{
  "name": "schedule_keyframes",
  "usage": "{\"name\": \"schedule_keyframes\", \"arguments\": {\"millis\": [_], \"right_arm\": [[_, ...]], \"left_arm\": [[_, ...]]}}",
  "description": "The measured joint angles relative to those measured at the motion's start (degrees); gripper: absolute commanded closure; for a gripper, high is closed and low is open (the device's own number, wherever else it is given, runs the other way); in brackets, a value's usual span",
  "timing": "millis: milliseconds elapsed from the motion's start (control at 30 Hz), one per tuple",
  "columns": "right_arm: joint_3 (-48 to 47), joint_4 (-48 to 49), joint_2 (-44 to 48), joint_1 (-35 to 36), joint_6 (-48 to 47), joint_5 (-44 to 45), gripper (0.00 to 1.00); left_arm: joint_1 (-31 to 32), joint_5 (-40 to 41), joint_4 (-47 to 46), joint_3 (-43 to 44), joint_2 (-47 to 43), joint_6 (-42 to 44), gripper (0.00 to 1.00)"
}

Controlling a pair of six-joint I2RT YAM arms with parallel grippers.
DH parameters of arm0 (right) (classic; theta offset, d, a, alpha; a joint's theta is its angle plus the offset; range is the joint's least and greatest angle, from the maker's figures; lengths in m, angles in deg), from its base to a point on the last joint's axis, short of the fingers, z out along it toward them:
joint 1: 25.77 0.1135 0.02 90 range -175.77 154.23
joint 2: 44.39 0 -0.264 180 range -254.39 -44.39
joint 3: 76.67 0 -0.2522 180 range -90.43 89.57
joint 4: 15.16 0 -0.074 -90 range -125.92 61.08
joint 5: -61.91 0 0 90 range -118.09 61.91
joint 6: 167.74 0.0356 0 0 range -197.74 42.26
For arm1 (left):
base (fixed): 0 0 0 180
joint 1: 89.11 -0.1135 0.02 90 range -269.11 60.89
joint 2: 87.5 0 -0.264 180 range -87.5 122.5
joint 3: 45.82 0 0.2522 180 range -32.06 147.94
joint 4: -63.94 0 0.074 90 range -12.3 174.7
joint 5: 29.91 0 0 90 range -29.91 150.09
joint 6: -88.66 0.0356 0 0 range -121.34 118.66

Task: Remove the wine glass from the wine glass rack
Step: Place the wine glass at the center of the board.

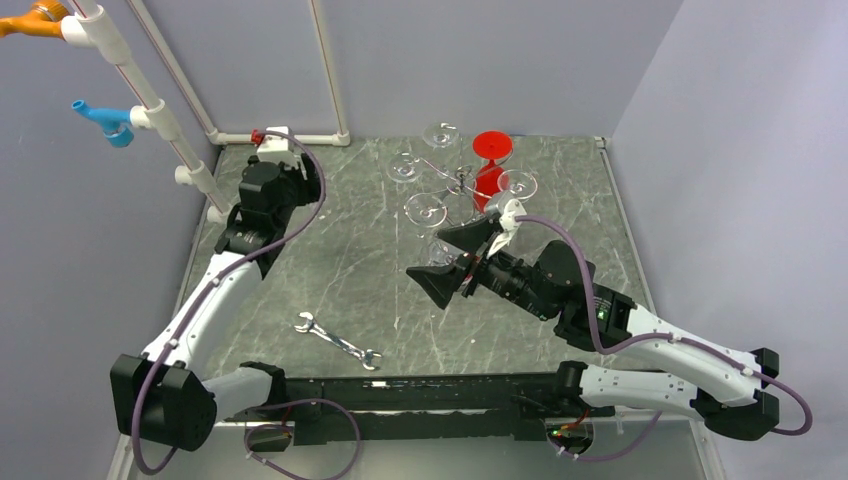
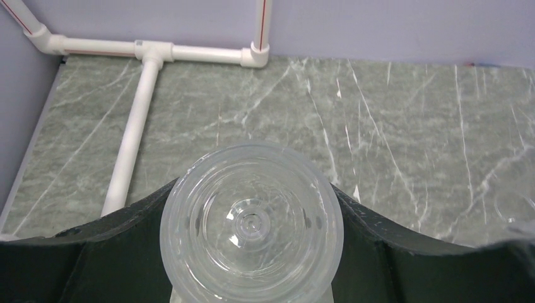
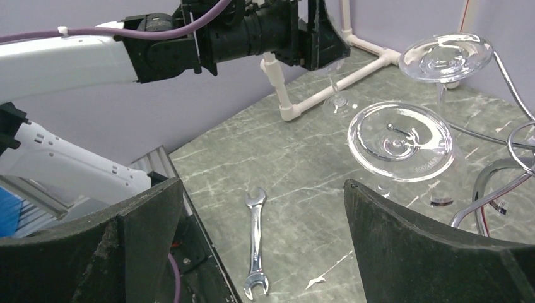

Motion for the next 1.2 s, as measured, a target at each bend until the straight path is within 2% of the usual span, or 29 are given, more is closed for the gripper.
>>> {"name": "schedule_keyframes", "arguments": {"millis": [367, 633, 833, 1200], "right_arm": [[0.94, -0.02, -0.07, 0.00, 0.42, 0.17, 0.00], [0.94, -0.04, -1.79, 0.00, 0.37, 0.17, 0.00], [0.94, -0.02, -2.51, 0.00, 0.33, 0.17, 0.00], [0.94, 0.00, -4.72, 0.00, 0.28, 0.20, 0.00]], "left_arm": [[0.00, 5.49, -8.98, 0.04, 9.94, -0.57, 1.00], [-0.72, 5.35, -9.68, 3.43, 20.15, -0.83, 1.00], [-3.58, 3.52, -8.55, 8.87, 26.58, -1.51, 1.00], [-5.84, -0.33, -6.75, 10.97, 31.17, -3.41, 1.00]]}}
